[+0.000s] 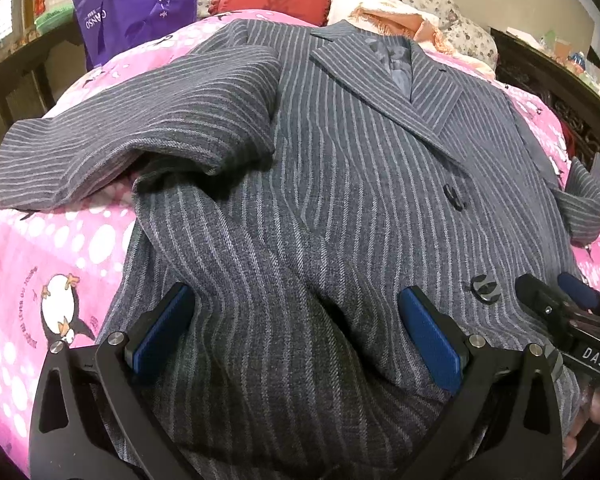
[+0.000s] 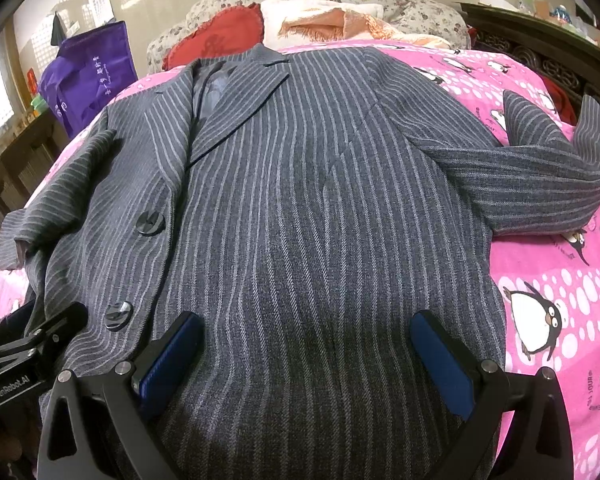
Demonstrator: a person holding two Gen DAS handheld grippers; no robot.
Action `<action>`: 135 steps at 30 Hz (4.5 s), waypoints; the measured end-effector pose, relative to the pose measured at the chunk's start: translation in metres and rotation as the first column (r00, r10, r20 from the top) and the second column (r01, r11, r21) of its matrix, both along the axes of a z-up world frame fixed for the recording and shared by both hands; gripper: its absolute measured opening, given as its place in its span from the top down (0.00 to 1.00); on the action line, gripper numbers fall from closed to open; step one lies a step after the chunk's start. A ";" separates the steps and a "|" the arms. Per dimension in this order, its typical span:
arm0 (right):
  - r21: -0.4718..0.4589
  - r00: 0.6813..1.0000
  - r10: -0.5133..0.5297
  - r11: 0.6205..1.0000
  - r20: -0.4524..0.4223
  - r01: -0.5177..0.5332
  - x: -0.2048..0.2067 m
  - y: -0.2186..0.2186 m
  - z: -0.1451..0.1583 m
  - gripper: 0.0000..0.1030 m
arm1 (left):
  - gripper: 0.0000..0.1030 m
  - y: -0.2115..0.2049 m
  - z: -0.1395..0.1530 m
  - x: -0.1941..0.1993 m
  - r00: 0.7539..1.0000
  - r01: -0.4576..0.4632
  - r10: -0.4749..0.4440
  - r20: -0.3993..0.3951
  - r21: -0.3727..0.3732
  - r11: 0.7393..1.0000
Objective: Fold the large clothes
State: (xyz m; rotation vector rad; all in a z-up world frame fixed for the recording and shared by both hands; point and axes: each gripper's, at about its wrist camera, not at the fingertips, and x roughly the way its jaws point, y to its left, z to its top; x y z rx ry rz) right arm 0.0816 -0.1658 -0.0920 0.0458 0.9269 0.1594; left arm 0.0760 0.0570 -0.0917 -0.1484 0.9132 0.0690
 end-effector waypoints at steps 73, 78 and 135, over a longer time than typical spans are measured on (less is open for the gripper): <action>0.016 0.998 0.069 0.997 -0.012 -0.069 -0.015 -0.006 0.000 0.00 | 0.00 -0.004 0.001 -0.004 1.000 -0.014 0.013 0.007 0.036 0.999; -0.019 0.994 0.108 0.994 -0.029 -0.109 -0.014 -0.003 0.000 0.00 | 0.00 0.027 0.029 -0.020 0.999 -0.020 0.019 0.029 0.027 0.999; -0.308 0.975 -0.218 0.926 0.036 0.218 -0.070 -0.168 0.002 0.01 | 0.97 0.002 0.108 0.119 0.971 0.129 -0.063 0.232 -0.281 0.951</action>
